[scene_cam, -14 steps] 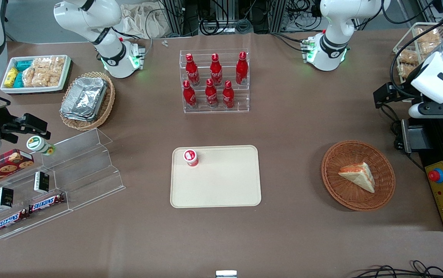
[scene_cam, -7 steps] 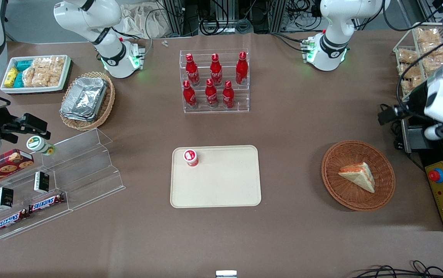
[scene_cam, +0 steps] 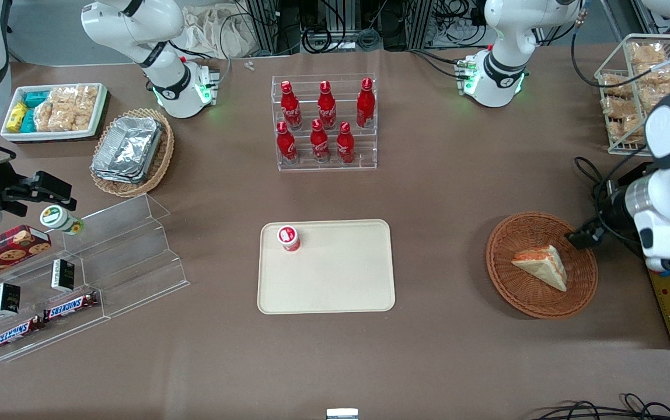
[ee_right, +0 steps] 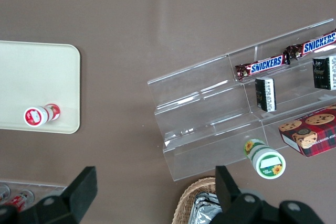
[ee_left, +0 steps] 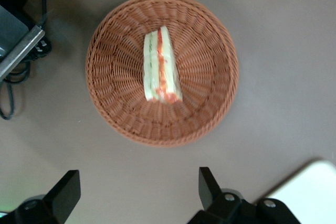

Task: Place sandwich from basket to tray
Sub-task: 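Lower the open left gripper over the sandwich in the wicker basket, then close the left gripper on the wrapped sandwich, then lift the sandwich and carry it toward the white tray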

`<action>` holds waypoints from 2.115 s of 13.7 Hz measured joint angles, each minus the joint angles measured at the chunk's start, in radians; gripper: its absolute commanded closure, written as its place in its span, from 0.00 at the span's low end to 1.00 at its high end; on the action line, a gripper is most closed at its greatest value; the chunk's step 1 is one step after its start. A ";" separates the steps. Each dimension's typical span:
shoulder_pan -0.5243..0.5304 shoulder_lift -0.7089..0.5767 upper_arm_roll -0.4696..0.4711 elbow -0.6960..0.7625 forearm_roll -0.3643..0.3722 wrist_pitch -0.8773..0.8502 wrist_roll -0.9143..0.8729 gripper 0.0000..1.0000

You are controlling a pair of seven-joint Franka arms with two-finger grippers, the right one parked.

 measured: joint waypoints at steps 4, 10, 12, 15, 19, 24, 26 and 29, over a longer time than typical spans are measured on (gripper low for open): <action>0.020 0.106 0.002 -0.061 0.000 0.163 -0.186 0.00; 0.022 0.239 0.003 -0.112 0.031 0.326 -0.292 0.00; 0.027 0.244 0.004 -0.166 0.031 0.401 -0.294 0.00; 0.029 0.250 0.004 -0.208 0.031 0.443 -0.294 0.52; 0.029 0.251 0.004 -0.207 0.031 0.446 -0.294 1.00; 0.027 0.138 -0.011 -0.115 0.038 0.205 -0.245 1.00; 0.025 0.079 -0.050 -0.026 0.038 0.047 -0.167 1.00; 0.017 0.048 -0.174 0.041 0.038 -0.024 -0.060 1.00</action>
